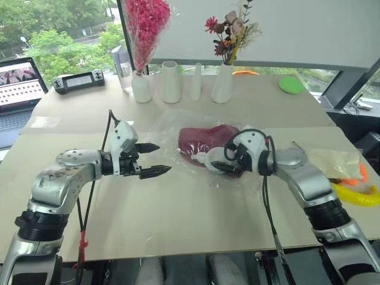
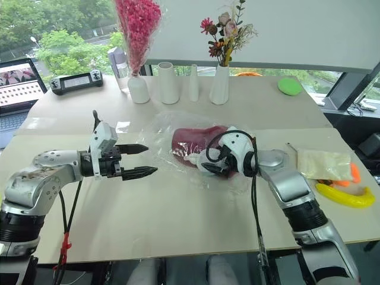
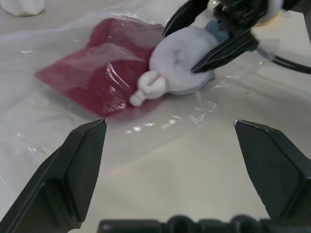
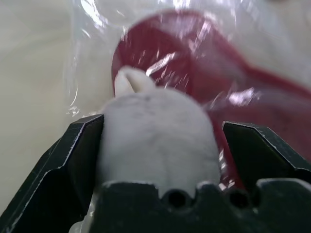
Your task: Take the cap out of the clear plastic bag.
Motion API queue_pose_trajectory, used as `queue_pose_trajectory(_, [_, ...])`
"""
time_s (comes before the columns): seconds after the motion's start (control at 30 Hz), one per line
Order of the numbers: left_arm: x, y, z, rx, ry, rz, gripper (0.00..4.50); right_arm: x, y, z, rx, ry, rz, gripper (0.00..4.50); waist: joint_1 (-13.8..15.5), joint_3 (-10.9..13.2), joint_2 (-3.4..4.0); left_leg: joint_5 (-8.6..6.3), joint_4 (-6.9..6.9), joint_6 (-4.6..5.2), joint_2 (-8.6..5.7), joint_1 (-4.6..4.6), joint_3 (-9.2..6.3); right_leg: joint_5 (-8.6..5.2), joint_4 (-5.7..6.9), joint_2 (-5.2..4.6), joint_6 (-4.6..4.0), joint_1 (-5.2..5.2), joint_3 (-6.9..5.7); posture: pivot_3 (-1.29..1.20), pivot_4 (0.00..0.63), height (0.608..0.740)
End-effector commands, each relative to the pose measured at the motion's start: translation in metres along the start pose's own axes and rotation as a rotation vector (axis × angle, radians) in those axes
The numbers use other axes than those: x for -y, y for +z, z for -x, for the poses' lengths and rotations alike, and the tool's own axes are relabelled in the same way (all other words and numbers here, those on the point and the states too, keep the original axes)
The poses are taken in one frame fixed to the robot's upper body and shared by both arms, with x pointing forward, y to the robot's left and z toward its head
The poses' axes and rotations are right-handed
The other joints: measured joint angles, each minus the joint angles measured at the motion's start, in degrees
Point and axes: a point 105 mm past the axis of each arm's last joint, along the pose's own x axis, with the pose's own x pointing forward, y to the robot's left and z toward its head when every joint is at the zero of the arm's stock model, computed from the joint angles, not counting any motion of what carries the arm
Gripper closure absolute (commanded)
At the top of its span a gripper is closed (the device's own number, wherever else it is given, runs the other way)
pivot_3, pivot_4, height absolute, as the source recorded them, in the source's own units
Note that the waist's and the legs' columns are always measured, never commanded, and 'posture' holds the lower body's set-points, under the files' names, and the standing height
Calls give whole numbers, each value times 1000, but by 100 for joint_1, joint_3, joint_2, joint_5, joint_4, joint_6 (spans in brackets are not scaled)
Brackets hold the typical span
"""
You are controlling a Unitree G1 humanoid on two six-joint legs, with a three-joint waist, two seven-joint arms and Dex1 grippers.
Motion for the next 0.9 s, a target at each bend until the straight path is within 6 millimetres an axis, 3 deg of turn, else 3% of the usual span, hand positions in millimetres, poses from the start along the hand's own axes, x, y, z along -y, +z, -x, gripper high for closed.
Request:
queue_pose_trajectory(0.03, [4, 10, 3, 24, 9, -40, 0, -4, -7, 0, -42, 25, 25, 258, 0, 0, 0, 0, 1, 0, 0, 0, 0, -1, 1, 0, 0, 0, -1, 0, 150, 740])
queue_pose_trajectory(0.13, [5, 10, 3, 27, 14, -39, 0, -10, -17, -1, -80, 51, 6, 911, 2, 0, 0, 0, 7, 0, 0, 0, -1, -4, 3, 0, 6, 1, -1, 0, 150, 740])
queue_pose_trajectory(0.2, [5, 11, 1, 31, 17, -38, 0, -13, -17, -2, -71, 65, 1, 1649, 1, 0, 0, 0, 11, 0, 1, 3, -1, -12, 3, 0, 10, 5, -1, 0, 150, 740])
queue_pose_trajectory(0.3, [4, 11, -3, 35, 18, -35, 0, -13, -11, -2, -45, 62, -9, 2634, 1, 0, 0, 0, 16, 0, 1, 7, -1, -31, 3, 0, -1, 10, -1, 0, 150, 740])
queue_pose_trajectory(0.47, [2, 11, -8, 41, 9, -29, 0, -11, 2, 4, 2, 43, -17, 3849, 5, 0, 0, 0, 16, 0, 1, 6, -2, -24, 6, 0, 11, 9, -1, 0, 150, 740])
queue_pose_trajectory(0.67, [-7, 22, -15, 96, 20, -24, 0, -10, 31, 17, 108, 8, -22, 4110, 24, 1, 1, 0, 15, 0, 0, 1, -3, -13, 5, 0, 29, 6, -2, 0, 150, 740])
queue_pose_trajectory(0.77, [-8, 32, -18, 136, 9, -31, 0, -5, 53, 34, 185, -36, -55, 4127, 35, 1, 1, 0, 16, 0, 0, 0, -4, -12, 6, 1, 32, 5, -2, 0, 150, 740])
queue_pose_trajectory(0.87, [-7, 34, -19, 150, 4, -24, 0, 12, 76, 62, 292, -134, -118, 4134, 48, 1, 1, 0, 15, 0, 0, -1, -5, -11, 5, 1, 31, 5, -3, 0, 150, 740])
queue_pose_trajectory(0.9, [-6, 32, -21, 149, 2, -22, 0, 27, 75, 78, 299, -221, -130, 4134, 57, 1, 1, 0, 14, 0, 0, -1, -4, -9, 5, 1, 27, 5, -2, 0, 150, 740])
